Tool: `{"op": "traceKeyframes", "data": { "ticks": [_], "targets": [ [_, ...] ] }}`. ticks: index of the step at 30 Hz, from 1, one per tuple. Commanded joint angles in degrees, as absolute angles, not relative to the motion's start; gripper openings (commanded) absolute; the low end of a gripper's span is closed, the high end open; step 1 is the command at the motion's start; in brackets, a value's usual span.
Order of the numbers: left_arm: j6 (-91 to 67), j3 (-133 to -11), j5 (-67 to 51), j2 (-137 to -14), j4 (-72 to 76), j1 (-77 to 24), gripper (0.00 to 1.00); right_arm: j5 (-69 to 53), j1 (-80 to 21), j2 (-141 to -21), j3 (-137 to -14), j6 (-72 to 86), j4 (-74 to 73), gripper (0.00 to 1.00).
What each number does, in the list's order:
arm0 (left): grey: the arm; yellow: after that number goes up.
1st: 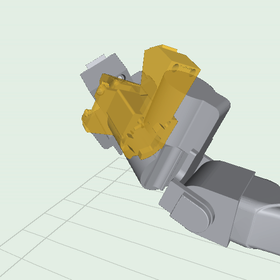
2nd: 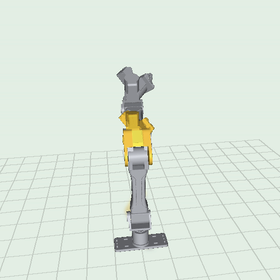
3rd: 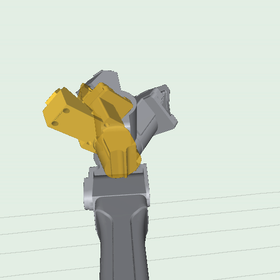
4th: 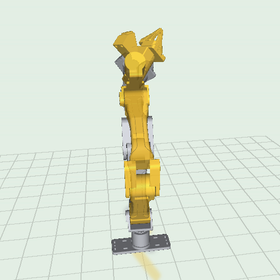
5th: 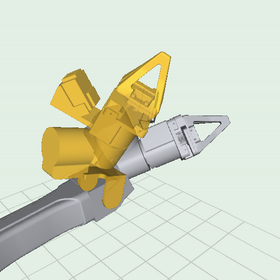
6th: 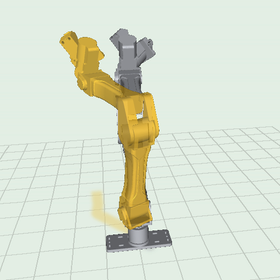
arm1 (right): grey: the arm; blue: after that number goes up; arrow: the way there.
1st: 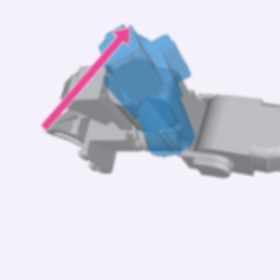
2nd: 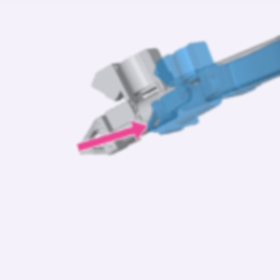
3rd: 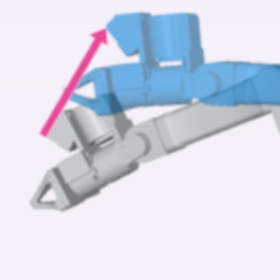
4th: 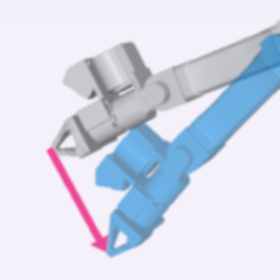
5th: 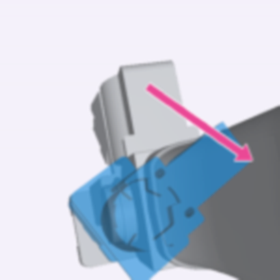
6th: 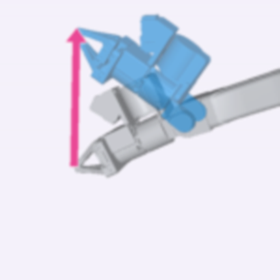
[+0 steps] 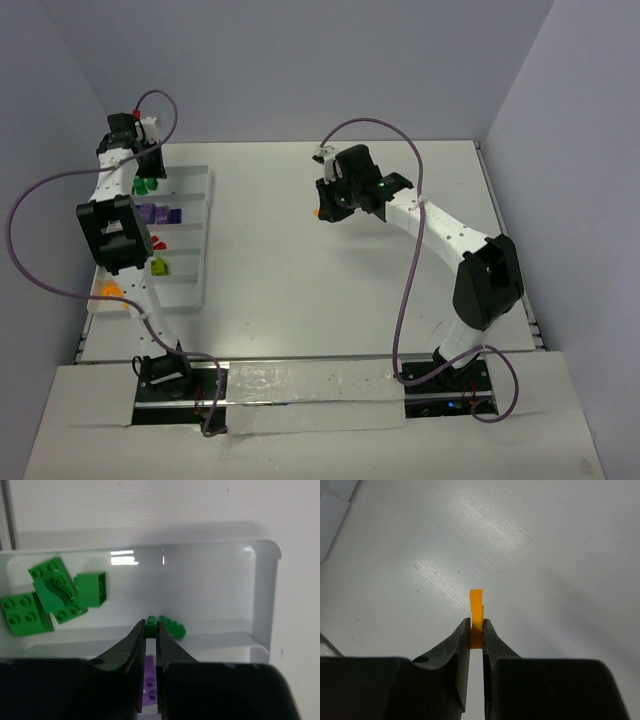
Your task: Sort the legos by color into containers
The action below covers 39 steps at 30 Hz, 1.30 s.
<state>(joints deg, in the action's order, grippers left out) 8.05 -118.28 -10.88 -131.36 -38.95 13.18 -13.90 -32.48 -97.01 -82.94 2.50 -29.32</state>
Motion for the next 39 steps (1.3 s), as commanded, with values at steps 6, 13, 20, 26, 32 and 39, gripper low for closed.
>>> {"op": "traceKeyframes", "data": {
  "ticks": [6, 13, 20, 26, 32, 39],
  "targets": [
    [9.03, -125.45, -6.02, -137.82, -35.24, 13.27, 0.26, -15.33, -31.55, -97.48, -85.47, 2.2, -29.65, 0.0],
    [9.48, -125.41, -4.84, -137.51, -34.98, 13.19, 0.53, -16.56, -31.55, -98.52, -86.99, 2.37, -30.06, 0.0],
    [9.79, -126.35, -7.99, -133.41, -37.0, 13.18, 0.6, -19.6, -31.55, -97.48, -85.81, 1.56, -29.18, 0.0],
    [7.03, -114.84, -33.96, -120.57, -39.57, 13.33, 0.55, -29.9, -31.64, -94.18, -82.49, 0.1, -25.26, 0.0],
    [12.71, -95.92, -67.53, -102.5, -41.17, 10.71, 0.56, -44.68, -31.93, -94.59, -83.52, -1.3, -25.29, 0.0],
    [13.51, -78.81, -76.16, -89.23, -41.0, 3.09, 0.53, -56.1, -34.0, -94.67, -83.6, 3.16, -22.38, 0.0]
  ]
}}
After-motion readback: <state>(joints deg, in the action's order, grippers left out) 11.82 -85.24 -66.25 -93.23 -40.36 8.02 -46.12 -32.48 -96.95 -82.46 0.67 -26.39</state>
